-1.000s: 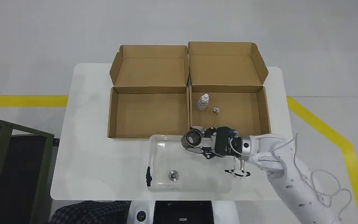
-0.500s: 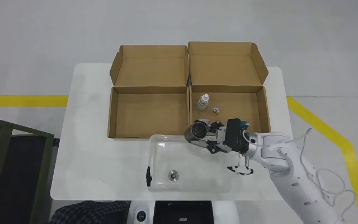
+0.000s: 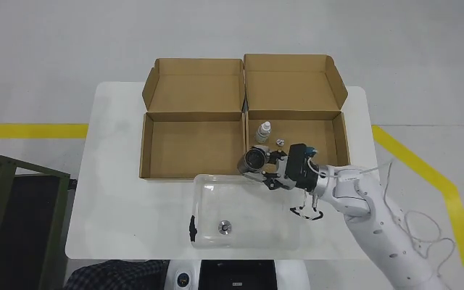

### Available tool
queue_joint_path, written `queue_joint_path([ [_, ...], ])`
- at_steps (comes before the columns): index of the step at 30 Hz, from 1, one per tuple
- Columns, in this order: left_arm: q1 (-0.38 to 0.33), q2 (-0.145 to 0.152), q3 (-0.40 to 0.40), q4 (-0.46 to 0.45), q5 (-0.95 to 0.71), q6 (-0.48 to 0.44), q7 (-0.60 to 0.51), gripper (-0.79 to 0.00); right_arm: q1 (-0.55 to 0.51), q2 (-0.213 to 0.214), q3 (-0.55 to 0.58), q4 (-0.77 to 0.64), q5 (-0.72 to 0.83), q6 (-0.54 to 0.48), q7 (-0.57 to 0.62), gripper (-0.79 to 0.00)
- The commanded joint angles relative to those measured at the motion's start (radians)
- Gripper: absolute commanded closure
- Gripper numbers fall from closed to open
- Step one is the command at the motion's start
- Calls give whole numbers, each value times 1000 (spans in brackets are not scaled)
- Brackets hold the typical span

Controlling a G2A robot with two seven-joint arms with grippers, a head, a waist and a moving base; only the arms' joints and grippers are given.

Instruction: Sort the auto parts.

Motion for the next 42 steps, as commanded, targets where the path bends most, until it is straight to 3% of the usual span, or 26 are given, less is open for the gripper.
queue_joint_path([
  [1, 0, 0, 0, 0, 0, 0, 0, -785, 16, -5, -18, 8, -11, 20, 6, 0],
  [16, 0, 0, 0, 0, 0, 0, 0, -785, 177, -55, -175, 112, -138, 191, 63, 0],
  [42, 0, 0, 0, 0, 0, 0, 0, -785, 463, -194, -434, 379, -258, 395, 164, 0],
])
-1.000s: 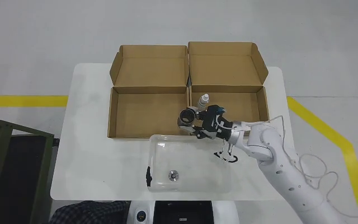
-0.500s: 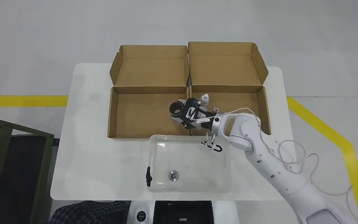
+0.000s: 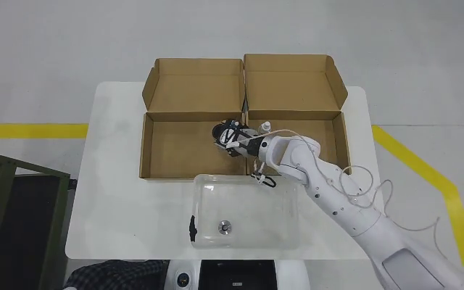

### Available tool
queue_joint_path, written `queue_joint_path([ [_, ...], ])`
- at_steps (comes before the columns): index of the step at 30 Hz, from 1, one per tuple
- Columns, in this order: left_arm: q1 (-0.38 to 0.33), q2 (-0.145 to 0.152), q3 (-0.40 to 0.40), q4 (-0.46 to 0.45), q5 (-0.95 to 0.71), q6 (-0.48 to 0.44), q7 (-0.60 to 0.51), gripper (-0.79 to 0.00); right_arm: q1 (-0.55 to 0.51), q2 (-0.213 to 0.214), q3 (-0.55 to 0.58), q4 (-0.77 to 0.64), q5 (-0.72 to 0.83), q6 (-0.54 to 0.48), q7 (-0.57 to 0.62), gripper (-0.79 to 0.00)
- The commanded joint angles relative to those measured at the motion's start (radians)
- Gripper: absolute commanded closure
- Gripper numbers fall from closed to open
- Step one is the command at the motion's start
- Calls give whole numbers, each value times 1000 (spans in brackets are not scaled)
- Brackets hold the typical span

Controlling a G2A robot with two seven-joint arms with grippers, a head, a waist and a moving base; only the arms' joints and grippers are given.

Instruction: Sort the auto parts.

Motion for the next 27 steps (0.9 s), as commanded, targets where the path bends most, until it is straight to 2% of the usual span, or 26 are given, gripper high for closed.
queue_joint_path([
  [1, 0, 0, 0, 0, 0, 0, 0, -785, 17, -10, -10, 20, -2, 7, 9, 0],
  [8, 0, 0, 0, 0, 0, 0, 0, -785, 61, -44, -48, 83, -15, 35, 51, 0],
  [15, 0, 0, 0, 0, 0, 0, 0, -785, 91, -78, -80, 150, -20, 50, 66, -37],
  [23, 0, 0, 0, 0, 0, 0, 0, -785, 108, -105, -92, 218, -31, 52, 57, -163],
  [27, 0, 0, 0, 0, 0, 0, 0, -785, 109, -111, -88, 228, -39, 48, 58, -292],
])
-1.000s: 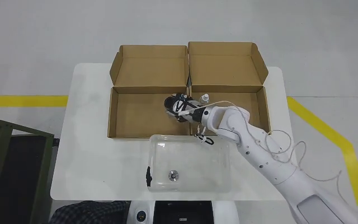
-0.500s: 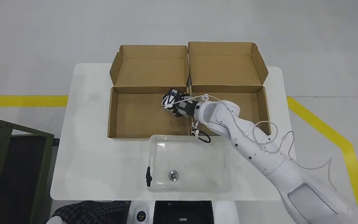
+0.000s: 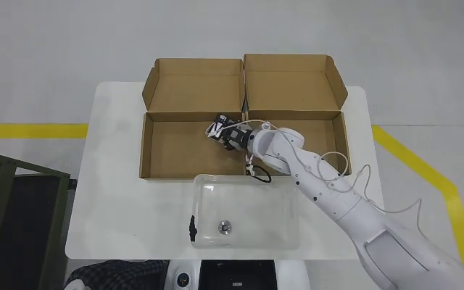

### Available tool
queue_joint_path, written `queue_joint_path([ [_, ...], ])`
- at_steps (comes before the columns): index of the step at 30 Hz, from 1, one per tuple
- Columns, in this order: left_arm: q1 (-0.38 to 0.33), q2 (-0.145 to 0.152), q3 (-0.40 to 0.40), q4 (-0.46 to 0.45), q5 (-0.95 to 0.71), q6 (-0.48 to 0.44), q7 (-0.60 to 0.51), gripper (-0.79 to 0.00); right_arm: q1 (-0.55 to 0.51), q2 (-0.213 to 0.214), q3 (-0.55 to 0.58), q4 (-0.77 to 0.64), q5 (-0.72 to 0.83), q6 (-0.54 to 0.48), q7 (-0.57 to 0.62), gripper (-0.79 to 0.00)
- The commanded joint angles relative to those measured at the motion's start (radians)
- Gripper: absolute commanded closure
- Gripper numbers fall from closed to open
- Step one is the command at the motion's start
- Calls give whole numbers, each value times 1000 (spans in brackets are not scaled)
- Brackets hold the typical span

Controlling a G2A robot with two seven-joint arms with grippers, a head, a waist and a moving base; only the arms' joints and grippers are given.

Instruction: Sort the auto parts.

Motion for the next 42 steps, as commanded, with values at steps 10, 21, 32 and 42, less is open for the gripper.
queue_joint_path([
  [10, 0, 0, 0, 0, 0, 0, 0, -785, -33, 4, 46, -61, -38, -21, 11, -573],
  [21, 0, 0, 0, 0, 0, 0, 0, -785, -147, 51, 152, -316, -116, -95, 48, -616],
  [32, 0, 0, 0, 0, 0, 0, 0, -785, -390, 110, 245, -616, -145, -253, 84, -640],
  [42, 0, 0, 0, 0, 0, 0, 0, -785, -547, 147, 290, -772, -188, -366, 92, -634],
])
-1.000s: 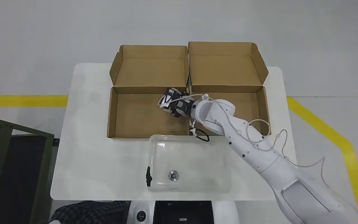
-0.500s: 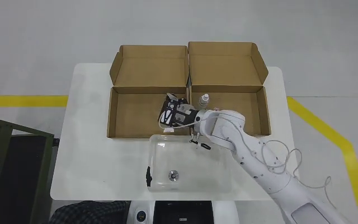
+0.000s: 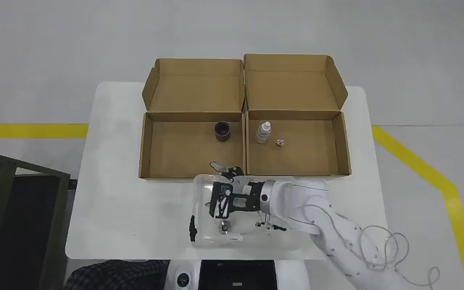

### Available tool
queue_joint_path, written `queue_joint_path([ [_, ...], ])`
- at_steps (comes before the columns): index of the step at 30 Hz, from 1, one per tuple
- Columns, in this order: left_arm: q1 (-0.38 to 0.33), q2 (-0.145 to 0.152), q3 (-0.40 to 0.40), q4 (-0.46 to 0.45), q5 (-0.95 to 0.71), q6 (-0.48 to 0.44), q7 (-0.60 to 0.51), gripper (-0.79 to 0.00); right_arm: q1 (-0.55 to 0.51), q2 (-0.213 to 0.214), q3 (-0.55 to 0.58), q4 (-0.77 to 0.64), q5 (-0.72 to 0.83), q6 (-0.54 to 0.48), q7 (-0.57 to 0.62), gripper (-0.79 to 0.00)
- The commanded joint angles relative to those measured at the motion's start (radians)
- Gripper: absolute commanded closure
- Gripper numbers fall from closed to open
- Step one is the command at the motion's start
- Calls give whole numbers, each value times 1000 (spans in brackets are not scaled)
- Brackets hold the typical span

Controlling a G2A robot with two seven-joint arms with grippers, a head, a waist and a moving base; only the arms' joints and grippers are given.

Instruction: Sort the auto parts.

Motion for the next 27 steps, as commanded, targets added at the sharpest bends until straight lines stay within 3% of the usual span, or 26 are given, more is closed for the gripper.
queue_joint_path([
  [1, 0, 0, 0, 0, 0, 0, 0, -785, -23, 6, 8, -15, -8, -13, -3, -637],
  [16, 0, 0, 0, 0, 0, 0, 0, -785, -187, 55, 112, -70, -97, -119, -52, -637],
  [27, 0, 0, 0, 0, 0, 0, 0, -785, -237, 73, 97, -43, -168, -170, -90, -616],
])
